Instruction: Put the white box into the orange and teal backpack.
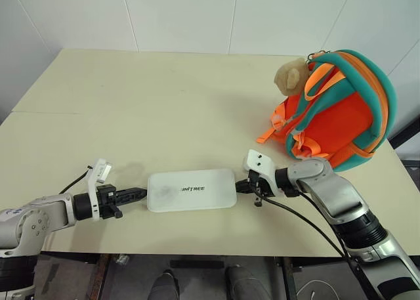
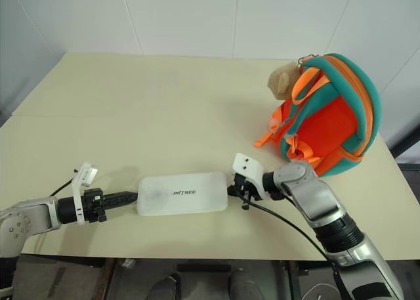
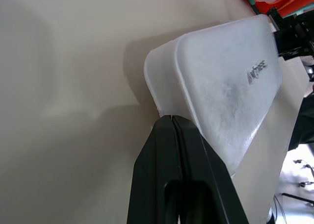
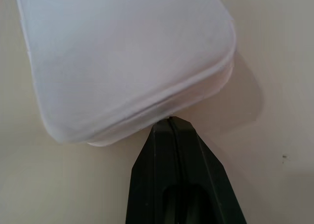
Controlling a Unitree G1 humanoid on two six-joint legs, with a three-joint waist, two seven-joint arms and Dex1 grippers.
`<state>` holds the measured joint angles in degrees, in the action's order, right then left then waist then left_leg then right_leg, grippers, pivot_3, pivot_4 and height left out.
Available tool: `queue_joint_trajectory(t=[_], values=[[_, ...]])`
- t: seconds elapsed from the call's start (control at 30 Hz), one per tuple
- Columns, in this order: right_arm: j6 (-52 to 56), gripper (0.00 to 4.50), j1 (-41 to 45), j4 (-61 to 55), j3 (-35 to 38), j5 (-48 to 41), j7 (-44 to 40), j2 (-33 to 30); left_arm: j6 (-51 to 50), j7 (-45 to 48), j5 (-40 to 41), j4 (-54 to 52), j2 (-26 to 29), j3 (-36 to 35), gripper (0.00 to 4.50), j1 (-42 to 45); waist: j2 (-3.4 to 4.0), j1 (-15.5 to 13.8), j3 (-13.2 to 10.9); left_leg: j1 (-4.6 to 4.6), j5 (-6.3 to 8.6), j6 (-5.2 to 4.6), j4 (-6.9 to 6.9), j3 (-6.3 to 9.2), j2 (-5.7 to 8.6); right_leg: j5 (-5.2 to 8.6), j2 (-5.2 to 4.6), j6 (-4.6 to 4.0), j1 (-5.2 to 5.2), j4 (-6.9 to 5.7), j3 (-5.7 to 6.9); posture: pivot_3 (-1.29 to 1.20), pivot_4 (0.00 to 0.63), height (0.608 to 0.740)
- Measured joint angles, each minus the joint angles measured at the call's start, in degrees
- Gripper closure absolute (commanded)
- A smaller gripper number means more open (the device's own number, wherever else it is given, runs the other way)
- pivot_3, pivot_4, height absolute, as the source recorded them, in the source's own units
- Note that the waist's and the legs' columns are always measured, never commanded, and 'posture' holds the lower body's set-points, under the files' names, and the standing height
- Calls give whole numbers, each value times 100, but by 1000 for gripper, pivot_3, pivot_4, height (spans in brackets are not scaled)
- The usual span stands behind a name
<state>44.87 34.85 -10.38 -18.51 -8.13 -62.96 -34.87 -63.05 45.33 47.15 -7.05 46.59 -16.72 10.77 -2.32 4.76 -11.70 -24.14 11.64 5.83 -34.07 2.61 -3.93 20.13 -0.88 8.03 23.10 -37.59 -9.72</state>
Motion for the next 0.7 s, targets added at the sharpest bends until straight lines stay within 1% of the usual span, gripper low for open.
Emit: queue_joint_trajectory(t=[0.07, 0.17, 0.4, 0.57, 0.7], values=[[118, 4479, -43, -257, -5, -139, -43, -39, 2, 79, -3, 3, -4, 179, 4472, 117, 0, -1, 0, 0, 0, 0, 0, 0, 0, 0, 0, 0, 0, 0, 0, 0, 150, 740], [327, 4479, -122, -537, -34, -278, -110, -269, 28, 190, -21, 30, -8, 372, 4472, 278, 0, -9, 0, -2, 1, 0, 1, 0, 0, 0, 0, 0, -1, 6, 0, 0, 150, 740], [475, 4479, -224, -552, -128, -299, -41, -509, 82, 346, -110, 133, -8, 621, 4472, 472, -1, 7, 0, -1, 1, -1, 1, 0, 0, 0, 0, 0, 0, 6, 0, 0, 150, 740], [-112, 4479, -184, -306, -289, -54, 137, -556, 135, 375, -195, 306, -8, 653, 4472, 525, -2, 5, 1, 2, 1, -1, -8, 0, 0, -2, 0, 3, -7, 6, 0, 0, 150, 740], [-427, 4479, -3, 45, -360, 160, 417, -459, 168, 374, -221, 314, -8, 652, 4472, 554, -4, 9, 2, 6, -5, -7, -24, 0, 1, -11, 0, -2, -22, 13, -1, 0, 150, 740]])
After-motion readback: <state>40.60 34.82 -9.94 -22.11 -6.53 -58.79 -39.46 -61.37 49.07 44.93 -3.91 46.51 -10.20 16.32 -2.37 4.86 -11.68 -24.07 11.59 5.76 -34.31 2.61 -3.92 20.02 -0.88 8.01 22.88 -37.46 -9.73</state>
